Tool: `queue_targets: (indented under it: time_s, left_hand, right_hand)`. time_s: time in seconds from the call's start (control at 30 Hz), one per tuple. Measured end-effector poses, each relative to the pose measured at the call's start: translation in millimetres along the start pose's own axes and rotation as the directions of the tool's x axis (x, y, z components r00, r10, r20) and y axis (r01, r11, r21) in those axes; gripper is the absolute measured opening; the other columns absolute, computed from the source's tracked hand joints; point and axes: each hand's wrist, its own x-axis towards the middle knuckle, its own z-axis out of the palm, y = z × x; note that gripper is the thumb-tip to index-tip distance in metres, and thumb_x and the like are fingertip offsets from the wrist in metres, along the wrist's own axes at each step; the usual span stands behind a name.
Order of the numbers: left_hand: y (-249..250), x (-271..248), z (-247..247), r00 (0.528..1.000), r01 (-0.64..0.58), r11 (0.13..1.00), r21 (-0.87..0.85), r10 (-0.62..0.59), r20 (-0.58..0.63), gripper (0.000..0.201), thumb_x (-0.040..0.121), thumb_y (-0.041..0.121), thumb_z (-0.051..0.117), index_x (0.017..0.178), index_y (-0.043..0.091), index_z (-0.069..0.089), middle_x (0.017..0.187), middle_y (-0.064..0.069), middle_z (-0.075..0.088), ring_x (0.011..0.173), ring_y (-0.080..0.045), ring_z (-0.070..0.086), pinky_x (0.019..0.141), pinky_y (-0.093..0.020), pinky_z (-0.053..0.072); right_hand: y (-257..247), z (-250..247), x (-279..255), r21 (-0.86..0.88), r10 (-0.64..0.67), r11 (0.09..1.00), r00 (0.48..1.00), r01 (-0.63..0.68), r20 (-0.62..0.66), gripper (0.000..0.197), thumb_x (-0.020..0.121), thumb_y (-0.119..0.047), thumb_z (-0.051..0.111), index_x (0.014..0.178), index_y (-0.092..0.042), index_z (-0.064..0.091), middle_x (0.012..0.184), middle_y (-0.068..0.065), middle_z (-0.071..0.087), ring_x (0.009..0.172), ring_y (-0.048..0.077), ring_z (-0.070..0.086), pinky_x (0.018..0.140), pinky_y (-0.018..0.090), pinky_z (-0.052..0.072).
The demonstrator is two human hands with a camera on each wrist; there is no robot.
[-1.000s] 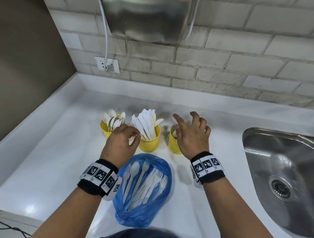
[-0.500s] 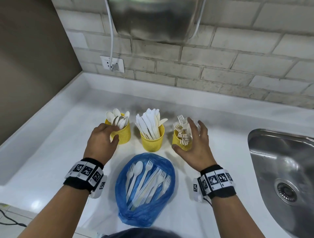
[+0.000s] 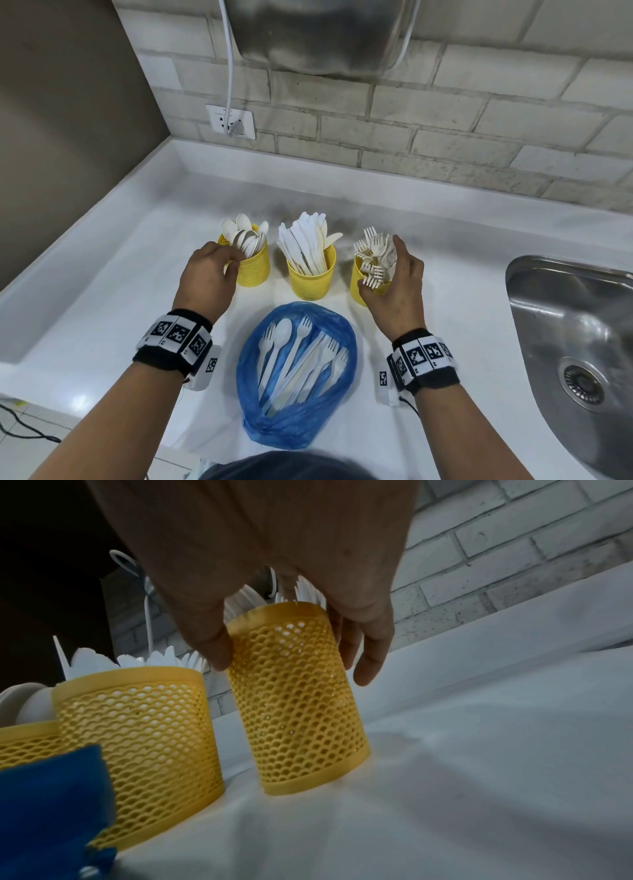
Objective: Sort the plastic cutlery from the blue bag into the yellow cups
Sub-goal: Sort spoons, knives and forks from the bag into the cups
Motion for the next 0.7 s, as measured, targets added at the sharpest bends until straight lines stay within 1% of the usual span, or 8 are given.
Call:
queue_targets:
  time_s: [0.2, 0.3, 0.37, 0.43, 0.47, 0.57, 0.63, 0.7]
  left_hand:
    - [-0.8, -4.2, -3.6, 0.999, -0.027, 1.0, 0.011, 0.026, 0.022, 0.02, 0.089, 0.0, 0.068, 0.1, 0.016, 0.074, 0.1, -0.005, 0.067, 0.087, -0.03, 0.063, 0.077, -0.041, 0.056]
    - [3.6, -5.0, -6.7, 0.999, -0.037, 0.999, -0.033, 0.037, 0.01, 0.018, 0.09, 0.003, 0.068, 0.1, 0.017, 0.073, 0.1, -0.004, 0.066, 0.082, -0.023, 0.063, 0.077, -0.039, 0.057]
    - [11.0, -5.0, -11.8, 1.0, -0.013, 0.998, -0.062, 0.012, -0.019, 0.016, 0.091, 0.007, 0.068, 0.104, 0.016, 0.071, 0.101, -0.004, 0.063, 0.079, -0.017, 0.061, 0.076, -0.037, 0.057]
    - [20.6, -7.4, -17.4, 0.999, 0.014, 0.997, -0.07, -0.017, -0.048, 0.018, 0.091, 0.013, 0.07, 0.108, 0.015, 0.067, 0.101, -0.002, 0.06, 0.077, -0.015, 0.059, 0.074, -0.034, 0.056]
    - [25.9, -11.1, -20.8, 0.999, 0.013, 0.997, -0.079, -0.017, -0.045, 0.019, 0.09, 0.015, 0.071, 0.108, 0.015, 0.064, 0.099, 0.0, 0.059, 0.076, -0.014, 0.059, 0.072, -0.033, 0.054]
    - [46.1, -32.5, -31.9, 0.997, -0.002, 0.991, -0.133, 0.012, 0.074, 0.02, 0.089, 0.022, 0.074, 0.104, 0.022, 0.061, 0.083, 0.007, 0.06, 0.074, -0.007, 0.059, 0.069, -0.024, 0.05]
    - [61.5, -58.1, -41.7, 0.978, -0.013, 0.988, -0.154, 0.045, 0.204, 0.02, 0.088, 0.029, 0.074, 0.103, 0.028, 0.06, 0.075, 0.011, 0.061, 0.071, -0.005, 0.06, 0.065, -0.02, 0.049]
    - [70.1, -69.6, -40.4, 0.946, -0.016, 0.985, -0.174, 0.071, 0.315, 0.019, 0.089, 0.034, 0.073, 0.102, 0.031, 0.059, 0.074, 0.012, 0.062, 0.071, -0.005, 0.061, 0.063, -0.02, 0.048]
  right_hand:
    - [2.0, -1.3, -5.2, 0.002, -0.011, 1.0, 1.0, 0.011, -0.009, 0.103, 0.074, -0.023, 0.086, 0.157, -0.028, 0.025, 0.136, 0.007, 0.037, 0.128, 0.026, 0.045, 0.111, 0.044, 0.044]
    - [0.5, -4.7, -4.1, -0.012, -0.022, 1.0, 1.0, 0.022, 0.009, 0.105, 0.074, -0.024, 0.087, 0.158, -0.026, 0.024, 0.139, 0.009, 0.038, 0.13, 0.025, 0.043, 0.112, 0.045, 0.043]
    - [-2.9, -8.8, -3.4, -0.009, -0.031, 0.999, 0.999, 0.031, 0.032, 0.107, 0.073, -0.032, 0.086, 0.158, -0.026, 0.021, 0.144, 0.01, 0.034, 0.135, 0.026, 0.039, 0.114, 0.042, 0.04]
    - [-9.8, -14.1, -5.8, -0.042, -0.088, 0.995, 0.996, 0.087, -0.024, 0.103, 0.071, -0.047, 0.078, 0.157, -0.025, 0.026, 0.151, 0.01, 0.027, 0.139, 0.025, 0.033, 0.114, 0.035, 0.034]
    - [-14.7, -18.3, -8.6, -0.049, -0.13, 0.991, 0.989, 0.126, -0.072, 0.098, 0.071, -0.049, 0.073, 0.155, -0.022, 0.031, 0.153, 0.01, 0.025, 0.14, 0.024, 0.031, 0.114, 0.03, 0.03]
    - [-34.3, -36.2, -20.4, -0.016, -0.25, 0.968, 0.954, 0.251, -0.169, 0.082, 0.072, -0.037, 0.068, 0.146, -0.012, 0.043, 0.15, 0.013, 0.03, 0.14, 0.019, 0.029, 0.115, 0.016, 0.022]
    - [-51.7, -46.3, -38.7, -0.039, -0.318, 0.948, 0.935, 0.316, -0.16, 0.071, 0.075, -0.032, 0.068, 0.14, -0.01, 0.05, 0.147, 0.013, 0.036, 0.138, 0.023, 0.034, 0.114, 0.022, 0.028]
    - [-67.4, -46.6, -43.8, -0.023, -0.353, 0.935, 0.923, 0.354, -0.156, 0.051, 0.081, -0.027, 0.066, 0.129, -0.011, 0.059, 0.137, 0.009, 0.046, 0.128, 0.025, 0.043, 0.106, 0.027, 0.037]
